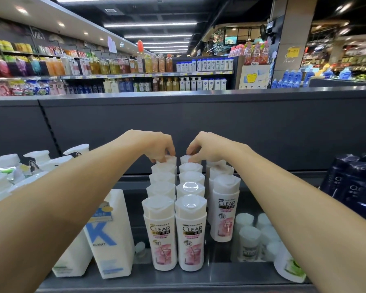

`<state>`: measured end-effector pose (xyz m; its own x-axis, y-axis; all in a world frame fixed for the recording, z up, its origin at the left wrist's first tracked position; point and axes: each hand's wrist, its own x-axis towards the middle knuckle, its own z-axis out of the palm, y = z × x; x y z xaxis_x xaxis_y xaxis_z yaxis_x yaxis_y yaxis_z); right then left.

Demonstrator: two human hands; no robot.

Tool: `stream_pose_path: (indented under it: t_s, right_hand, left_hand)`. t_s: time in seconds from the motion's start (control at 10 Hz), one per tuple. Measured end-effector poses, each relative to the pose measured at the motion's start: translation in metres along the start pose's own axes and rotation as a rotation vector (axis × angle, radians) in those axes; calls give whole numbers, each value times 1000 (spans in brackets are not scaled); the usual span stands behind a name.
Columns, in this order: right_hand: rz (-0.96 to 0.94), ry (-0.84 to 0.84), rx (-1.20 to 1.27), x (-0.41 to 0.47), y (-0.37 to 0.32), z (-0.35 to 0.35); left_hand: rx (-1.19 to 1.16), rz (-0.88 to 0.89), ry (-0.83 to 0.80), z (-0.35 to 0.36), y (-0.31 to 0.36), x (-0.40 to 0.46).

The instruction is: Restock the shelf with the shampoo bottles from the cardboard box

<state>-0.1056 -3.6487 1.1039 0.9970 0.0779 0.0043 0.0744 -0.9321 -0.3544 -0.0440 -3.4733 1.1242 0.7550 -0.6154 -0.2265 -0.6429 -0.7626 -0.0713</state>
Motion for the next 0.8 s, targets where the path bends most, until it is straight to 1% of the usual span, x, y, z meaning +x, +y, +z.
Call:
stream_pose_path:
  t_s: [0.3, 0.6, 0.7, 0.8]
  right_hand:
    - [-4, 8, 27, 8, 4, 4]
    - [13, -8, 6, 8, 4, 2]
    - [7, 8, 18, 3, 0, 1]
    - [-4, 86, 49, -2, 0, 3]
  left_hand:
    - [-11, 10, -15, 0, -5, -1]
    - [-22, -26, -51, -1, -1, 2]
    - [39, -35, -35, 0, 0, -2]
    - [105, -44, 34, 6, -4, -4]
